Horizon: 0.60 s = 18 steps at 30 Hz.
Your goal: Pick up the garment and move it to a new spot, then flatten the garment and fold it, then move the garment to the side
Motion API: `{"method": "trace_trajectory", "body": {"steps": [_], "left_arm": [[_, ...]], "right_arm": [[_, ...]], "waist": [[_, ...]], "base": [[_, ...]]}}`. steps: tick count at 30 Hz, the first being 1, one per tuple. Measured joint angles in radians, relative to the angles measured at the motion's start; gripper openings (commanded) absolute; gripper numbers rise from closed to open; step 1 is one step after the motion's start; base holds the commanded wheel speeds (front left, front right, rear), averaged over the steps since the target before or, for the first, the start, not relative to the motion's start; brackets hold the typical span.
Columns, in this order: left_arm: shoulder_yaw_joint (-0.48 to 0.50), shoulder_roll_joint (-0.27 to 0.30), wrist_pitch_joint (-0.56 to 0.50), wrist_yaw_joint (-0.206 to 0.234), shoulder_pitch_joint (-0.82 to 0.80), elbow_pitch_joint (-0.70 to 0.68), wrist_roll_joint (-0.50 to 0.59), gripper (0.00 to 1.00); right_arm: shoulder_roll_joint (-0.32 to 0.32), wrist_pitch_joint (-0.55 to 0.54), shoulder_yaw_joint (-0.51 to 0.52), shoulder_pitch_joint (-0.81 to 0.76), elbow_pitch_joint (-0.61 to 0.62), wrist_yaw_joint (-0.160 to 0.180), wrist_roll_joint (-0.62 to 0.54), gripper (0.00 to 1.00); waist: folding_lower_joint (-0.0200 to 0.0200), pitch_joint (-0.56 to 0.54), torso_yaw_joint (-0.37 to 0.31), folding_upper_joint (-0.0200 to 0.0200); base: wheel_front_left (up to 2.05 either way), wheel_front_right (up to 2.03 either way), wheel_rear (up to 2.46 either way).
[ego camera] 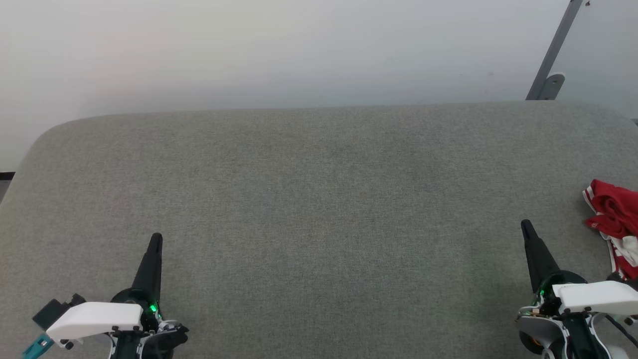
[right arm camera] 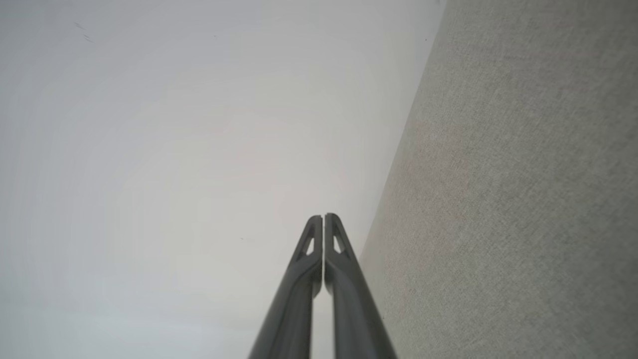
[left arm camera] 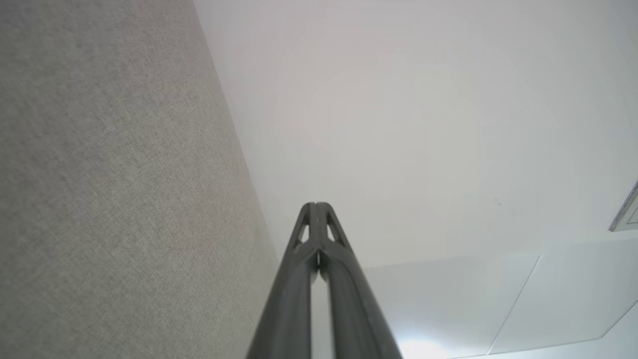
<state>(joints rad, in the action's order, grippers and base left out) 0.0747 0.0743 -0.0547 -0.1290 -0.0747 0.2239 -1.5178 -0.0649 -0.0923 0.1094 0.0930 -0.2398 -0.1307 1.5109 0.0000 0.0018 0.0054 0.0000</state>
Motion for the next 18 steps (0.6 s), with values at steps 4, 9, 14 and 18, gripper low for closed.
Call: {"method": "trace_trajectory", "body": {"steps": [4,9,14,18], "left_arm": [[0.002,-0.001,-0.008,0.0,-0.004,0.006,-0.033,0.0],[0.003,-0.002,-0.018,0.0,-0.012,0.012,-0.061,0.0],[0.005,-0.002,-0.027,0.0,-0.021,0.017,-0.098,0.0],[0.007,-0.003,-0.035,0.0,-0.027,0.022,-0.117,0.0]], "right_arm": [[0.003,-0.006,0.001,0.001,-0.001,0.0,0.023,0.0],[0.007,-0.011,0.002,0.005,-0.002,0.0,0.051,0.0],[0.011,-0.017,0.004,0.006,-0.003,0.0,0.082,0.0],[0.015,-0.022,0.005,0.011,-0.004,0.0,0.1,0.0]], "waist": [[0.0,0.0,-0.001,0.0],[0.0,0.001,-0.003,0.0],[0.0,0.001,-0.004,0.0],[0.0,0.001,-0.005,0.0]], "base": [[0.0,0.0,0.0],[0.0,0.0,0.0],[0.0,0.0,0.0],[0.0,0.0,0.0]]}}
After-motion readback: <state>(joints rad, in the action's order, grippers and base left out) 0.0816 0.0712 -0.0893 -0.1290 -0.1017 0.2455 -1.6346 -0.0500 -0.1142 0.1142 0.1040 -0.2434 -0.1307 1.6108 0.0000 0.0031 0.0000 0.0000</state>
